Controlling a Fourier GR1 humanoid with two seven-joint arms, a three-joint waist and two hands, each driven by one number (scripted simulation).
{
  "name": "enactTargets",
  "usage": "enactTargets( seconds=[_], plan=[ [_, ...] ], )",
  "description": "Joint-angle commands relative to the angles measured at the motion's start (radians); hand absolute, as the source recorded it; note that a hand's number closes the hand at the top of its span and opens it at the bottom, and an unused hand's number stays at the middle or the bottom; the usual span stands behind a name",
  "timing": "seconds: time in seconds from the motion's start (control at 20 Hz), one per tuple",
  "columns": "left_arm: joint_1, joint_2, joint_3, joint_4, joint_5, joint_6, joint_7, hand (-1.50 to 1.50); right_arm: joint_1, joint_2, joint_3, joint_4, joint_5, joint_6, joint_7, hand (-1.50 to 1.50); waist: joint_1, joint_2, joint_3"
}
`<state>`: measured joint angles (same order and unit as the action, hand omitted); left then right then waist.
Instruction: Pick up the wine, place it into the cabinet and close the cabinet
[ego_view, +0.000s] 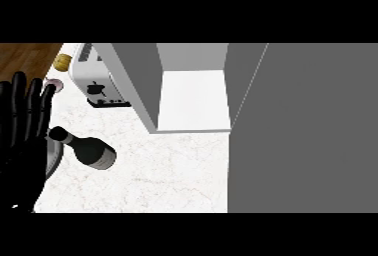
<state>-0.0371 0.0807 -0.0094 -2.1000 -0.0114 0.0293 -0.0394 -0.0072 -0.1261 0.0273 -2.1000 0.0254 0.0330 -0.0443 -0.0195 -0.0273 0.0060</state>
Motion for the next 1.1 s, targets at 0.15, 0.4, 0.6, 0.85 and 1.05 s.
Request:
enactTargets(
  seconds=[0.15,0.4,0.6,0.85,1.05],
  plan=[
    [-0.041,0.024,0.114,0.024,-0.062,0.08,0.045,-1.5,0.114,0.024,-0.021,-0.097,-0.03,-0.01,0.026,-1.5,0.012,0.026,-0.006],
    [-0.02,-0.037,0.134,0.051,0.068,0.1,0.188,-1.5,0.187,0.078,0.171,-0.191,-0.102,0.034,0.207,-1.5,0.012,0.023,-0.007],
    [0.025,-0.078,0.035,-0.06,-0.007,0.167,0.258,-1.5,0.21,0.073,0.18,-0.35,-0.12,-0.01,0.35,-1.5,0.017,0.024,-0.006],
    [-0.158,0.002,0.104,-0.067,-0.01,0.198,0.44,-1.5,0.178,0.084,0.257,-0.41,-0.049,-0.038,0.428,-1.5,0.016,0.026,-0.006],
    [-0.189,0.011,0.103,-0.14,-0.028,0.24,0.565,-1.5,0.203,0.078,0.297,-0.501,-0.031,-0.055,0.502,-1.5,0.014,0.025,-0.006]
  ],
)
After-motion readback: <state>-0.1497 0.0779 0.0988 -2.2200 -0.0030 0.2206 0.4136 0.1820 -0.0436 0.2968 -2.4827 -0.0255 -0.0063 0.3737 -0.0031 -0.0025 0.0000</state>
